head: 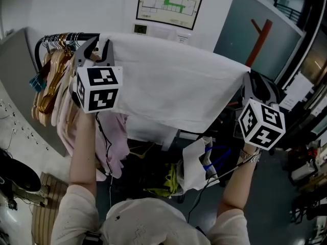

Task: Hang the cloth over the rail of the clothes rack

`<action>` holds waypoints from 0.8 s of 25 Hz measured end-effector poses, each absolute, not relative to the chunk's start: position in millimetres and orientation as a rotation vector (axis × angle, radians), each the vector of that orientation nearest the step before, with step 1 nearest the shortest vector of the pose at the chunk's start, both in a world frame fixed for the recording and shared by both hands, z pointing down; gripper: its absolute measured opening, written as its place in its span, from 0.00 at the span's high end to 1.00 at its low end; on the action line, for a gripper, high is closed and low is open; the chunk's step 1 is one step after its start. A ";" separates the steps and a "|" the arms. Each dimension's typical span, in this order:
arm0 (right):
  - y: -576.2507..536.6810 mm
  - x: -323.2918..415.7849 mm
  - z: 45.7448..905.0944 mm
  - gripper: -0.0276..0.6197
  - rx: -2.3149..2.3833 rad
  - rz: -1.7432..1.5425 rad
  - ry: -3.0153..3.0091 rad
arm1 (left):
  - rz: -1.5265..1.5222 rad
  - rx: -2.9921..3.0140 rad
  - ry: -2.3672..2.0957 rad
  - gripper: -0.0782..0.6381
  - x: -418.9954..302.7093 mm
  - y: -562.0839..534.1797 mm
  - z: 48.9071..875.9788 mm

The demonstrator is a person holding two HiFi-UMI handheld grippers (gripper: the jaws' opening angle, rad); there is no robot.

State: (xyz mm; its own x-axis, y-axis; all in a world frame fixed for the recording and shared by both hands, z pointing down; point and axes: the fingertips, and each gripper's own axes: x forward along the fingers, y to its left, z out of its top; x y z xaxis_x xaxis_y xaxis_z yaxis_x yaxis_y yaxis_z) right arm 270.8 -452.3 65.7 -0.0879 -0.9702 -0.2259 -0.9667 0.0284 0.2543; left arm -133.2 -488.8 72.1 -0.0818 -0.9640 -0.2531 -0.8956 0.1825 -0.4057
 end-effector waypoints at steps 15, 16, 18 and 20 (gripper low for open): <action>-428.2 261.0 69.9 0.81 2.216 -0.532 -2.451 | 0.140 -1.989 1.858 0.76 -100.3 -455.3 73.1; -424.2 257.3 74.3 0.85 2.212 -0.537 -2.483 | 0.149 -2.003 1.832 0.76 -91.7 -452.1 76.3; -417.9 249.4 87.8 0.92 2.195 -0.533 -2.525 | 0.166 -2.032 1.786 0.80 -77.4 -445.8 84.8; -413.6 239.8 102.8 0.93 2.160 -0.527 -2.553 | 0.176 -2.071 1.750 0.85 -67.2 -441.0 95.7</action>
